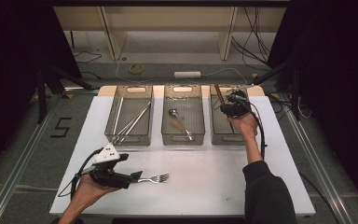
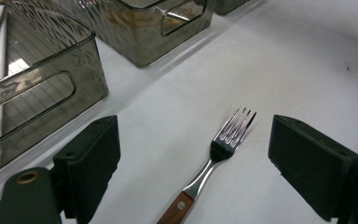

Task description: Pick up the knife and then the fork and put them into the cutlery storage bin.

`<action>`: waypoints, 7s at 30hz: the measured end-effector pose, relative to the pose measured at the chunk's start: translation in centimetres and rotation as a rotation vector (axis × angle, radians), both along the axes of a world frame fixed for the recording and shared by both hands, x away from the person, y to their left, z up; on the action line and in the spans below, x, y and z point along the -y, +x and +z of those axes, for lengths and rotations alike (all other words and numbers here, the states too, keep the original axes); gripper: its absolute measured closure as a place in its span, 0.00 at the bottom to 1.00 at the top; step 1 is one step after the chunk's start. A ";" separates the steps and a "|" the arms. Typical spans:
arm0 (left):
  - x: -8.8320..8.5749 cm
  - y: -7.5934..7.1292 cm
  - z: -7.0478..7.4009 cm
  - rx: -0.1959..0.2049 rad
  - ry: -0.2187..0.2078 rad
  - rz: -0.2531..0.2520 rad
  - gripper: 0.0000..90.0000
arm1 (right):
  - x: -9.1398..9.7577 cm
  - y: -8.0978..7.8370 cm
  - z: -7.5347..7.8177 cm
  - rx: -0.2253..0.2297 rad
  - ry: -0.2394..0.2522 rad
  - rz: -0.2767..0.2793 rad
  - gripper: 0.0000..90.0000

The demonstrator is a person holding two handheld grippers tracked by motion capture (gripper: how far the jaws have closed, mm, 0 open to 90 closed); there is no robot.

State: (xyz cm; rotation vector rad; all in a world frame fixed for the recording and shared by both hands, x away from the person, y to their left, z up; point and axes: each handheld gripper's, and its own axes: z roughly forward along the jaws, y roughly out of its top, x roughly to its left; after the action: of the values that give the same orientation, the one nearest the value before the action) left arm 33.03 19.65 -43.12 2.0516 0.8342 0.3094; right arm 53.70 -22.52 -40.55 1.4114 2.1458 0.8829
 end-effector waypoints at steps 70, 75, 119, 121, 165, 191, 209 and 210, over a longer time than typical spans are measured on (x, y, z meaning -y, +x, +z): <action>0.4 2.3 -2.2 -0.257 0.386 -0.093 0.27 | -1.5 -19.6 -1.3 0.082 0.242 0.481 0.36; 0.6 2.3 -2.9 -0.284 0.416 -0.115 0.31 | -1.5 -20.1 -1.5 0.074 0.244 0.495 0.36; 1.2 2.0 -3.3 -0.287 0.597 -0.253 0.83 | -1.9 -20.7 -1.7 0.062 0.230 0.526 0.38; 1.1 2.0 -3.3 -0.279 0.598 -0.265 0.83 | -1.9 -20.7 -1.7 0.060 0.230 0.527 0.38; 9.5 1.0 0.0 -0.205 0.345 -0.390 0.84 | -6.6 -22.8 -1.5 0.096 0.114 0.720 0.37; 11.9 0.9 0.3 -0.254 0.363 -0.447 0.84 | -11.0 -22.4 -4.0 0.104 -0.132 0.847 0.40; 12.3 0.5 0.8 -0.265 0.356 -0.484 0.84 | -12.3 -22.7 -5.1 0.123 -0.264 0.949 0.74; 12.3 0.5 0.7 -0.267 0.353 -0.484 0.84 | -12.4 -22.7 -5.1 0.126 -0.267 0.956 0.75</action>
State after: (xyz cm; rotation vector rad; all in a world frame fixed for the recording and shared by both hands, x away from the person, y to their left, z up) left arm 33.49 7.32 -42.39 2.5853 0.4271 -0.0988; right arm 31.00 -10.16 -45.62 0.1304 2.6932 0.8824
